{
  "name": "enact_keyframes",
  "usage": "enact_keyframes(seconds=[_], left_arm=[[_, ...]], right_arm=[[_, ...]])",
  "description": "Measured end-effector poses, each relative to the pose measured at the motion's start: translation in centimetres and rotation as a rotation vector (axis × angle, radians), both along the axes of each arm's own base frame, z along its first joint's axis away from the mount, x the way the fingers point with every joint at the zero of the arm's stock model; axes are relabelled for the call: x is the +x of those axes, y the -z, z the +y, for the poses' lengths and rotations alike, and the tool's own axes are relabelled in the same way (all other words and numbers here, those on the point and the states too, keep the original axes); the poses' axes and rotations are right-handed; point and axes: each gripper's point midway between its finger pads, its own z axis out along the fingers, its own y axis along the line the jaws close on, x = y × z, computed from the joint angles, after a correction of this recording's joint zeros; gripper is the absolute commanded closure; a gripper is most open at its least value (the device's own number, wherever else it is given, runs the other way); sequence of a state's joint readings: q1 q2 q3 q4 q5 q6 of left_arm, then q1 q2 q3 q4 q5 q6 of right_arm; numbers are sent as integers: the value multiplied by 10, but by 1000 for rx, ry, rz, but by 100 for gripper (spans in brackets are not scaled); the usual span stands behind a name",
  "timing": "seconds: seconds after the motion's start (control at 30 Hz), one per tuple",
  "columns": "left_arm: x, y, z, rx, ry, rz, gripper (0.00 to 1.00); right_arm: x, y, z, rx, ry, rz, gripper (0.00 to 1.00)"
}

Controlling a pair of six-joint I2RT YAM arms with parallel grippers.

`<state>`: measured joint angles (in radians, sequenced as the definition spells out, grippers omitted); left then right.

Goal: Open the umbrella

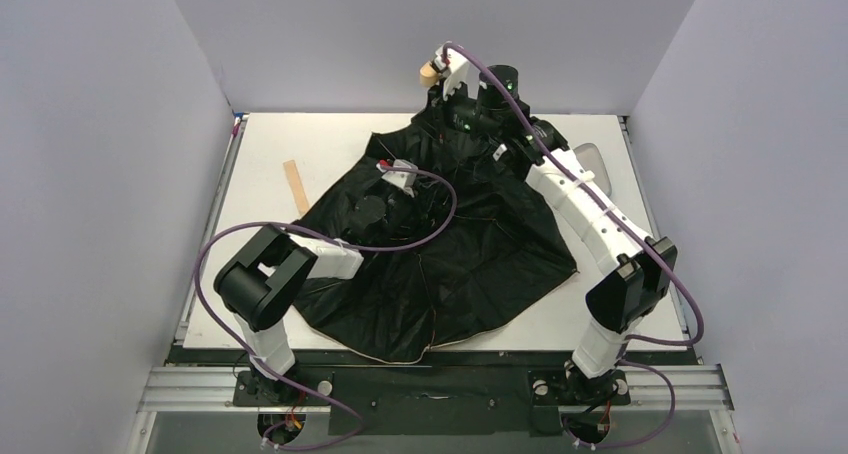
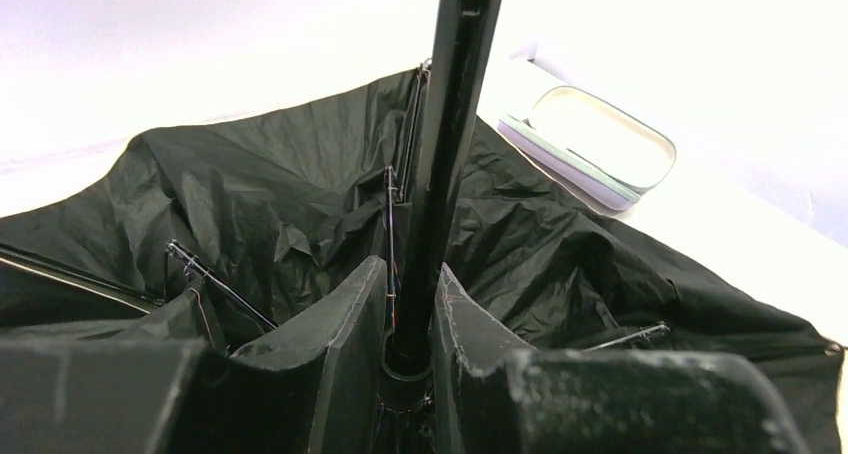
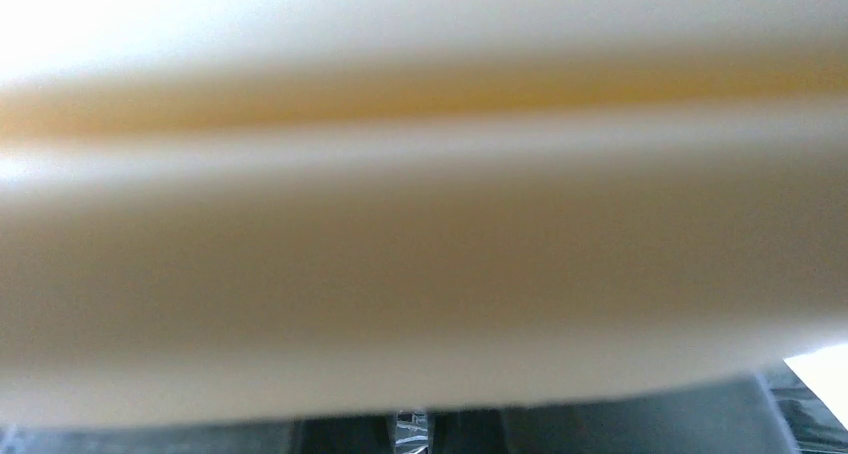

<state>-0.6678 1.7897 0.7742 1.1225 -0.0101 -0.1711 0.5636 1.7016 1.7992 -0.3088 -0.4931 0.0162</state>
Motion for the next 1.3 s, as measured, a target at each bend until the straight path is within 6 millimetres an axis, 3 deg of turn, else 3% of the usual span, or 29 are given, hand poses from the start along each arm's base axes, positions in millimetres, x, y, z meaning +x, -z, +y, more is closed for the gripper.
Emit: enact_keyframes(seconds=[0.27, 0.4, 0.47, 0.77, 1.03, 1.3], left_arm=[[3, 11, 2, -32, -31, 61, 86], [4, 32, 2, -11, -35, 114, 85], [6, 35, 1, -17, -43, 119, 84], [7, 30, 4, 35, -36, 83, 88], [23, -2, 7, 35, -4, 6, 88], [16, 5, 8, 15, 16, 25, 97]], right_arm=[[13, 10, 2, -1, 27, 60, 100], [21, 34, -2, -2, 40, 78, 100], [25, 35, -1, 15, 31, 59, 100], [24, 30, -7, 44, 25, 70, 100], [35, -4, -18, 113, 96, 68, 100], [36, 1, -21, 127, 138, 124, 100]])
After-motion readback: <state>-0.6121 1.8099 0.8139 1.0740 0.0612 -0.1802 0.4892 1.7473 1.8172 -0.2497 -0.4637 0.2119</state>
